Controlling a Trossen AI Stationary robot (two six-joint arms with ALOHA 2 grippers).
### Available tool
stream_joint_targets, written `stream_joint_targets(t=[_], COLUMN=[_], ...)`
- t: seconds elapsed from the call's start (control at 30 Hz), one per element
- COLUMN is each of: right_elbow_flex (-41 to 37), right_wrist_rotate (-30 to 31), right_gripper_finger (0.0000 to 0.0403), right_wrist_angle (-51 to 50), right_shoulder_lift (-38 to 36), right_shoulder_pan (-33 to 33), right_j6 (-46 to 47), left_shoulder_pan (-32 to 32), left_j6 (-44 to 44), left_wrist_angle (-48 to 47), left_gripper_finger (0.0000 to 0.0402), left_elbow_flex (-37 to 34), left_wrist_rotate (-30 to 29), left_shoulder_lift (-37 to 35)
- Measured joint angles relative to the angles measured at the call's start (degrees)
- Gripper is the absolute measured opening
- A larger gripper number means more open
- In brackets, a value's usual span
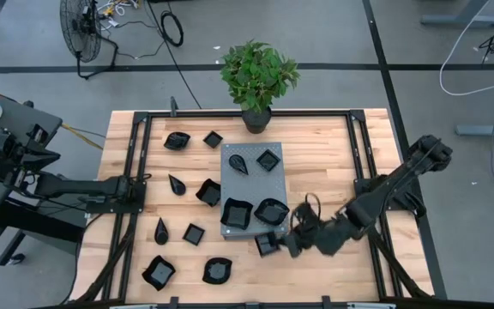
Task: Pick & Place Mini shaped plates
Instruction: Stack the black bowl on top of the black bowl on the shelf
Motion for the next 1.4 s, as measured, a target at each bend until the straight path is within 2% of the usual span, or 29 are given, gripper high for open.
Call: stream_joint_targets(t=[0.4, 0.77, 0.97, 1.27, 1.4], right_elbow_flex=[0.00, 0.00, 0.00, 0.00, -0.02], right_wrist_rotate=[-1.31, -19.52, -27.26, -44.71, -49.25], right_gripper_finger=[0.0000, 0.0000, 0.0000, 0.0000, 0.0000], right_wrist_angle=[-0.18, -4.38, -7.26, -13.09, -15.43], right_shoulder_lift=[-7.44, -10.80, -11.31, -11.37, -11.16], right_shoulder_pan=[-13.87, -28.47, -36.38, -50.18, -55.69], right_j6=[-12.55, -28.50, -35.88, -50.21, -55.23], left_shoulder_pan=[0.00, 0.00, 0.00, -0.01, 0.00], left_j6=[0.00, -0.02, 0.00, 0.00, 0.00], left_wrist_angle=[-0.01, -0.01, -0.01, 0.00, -0.01], left_gripper_finger=[0.0023, 0.0023, 0.0023, 0.0023, 0.0023], left_elbow_flex=[-0.02, 0.00, -0.02, 0.00, -0.02], left_wrist_rotate=[0.00, 0.00, 0.00, 0.00, 0.00], left_shoulder_lift=[0.00, 0.00, 0.00, 0.00, 0.00])
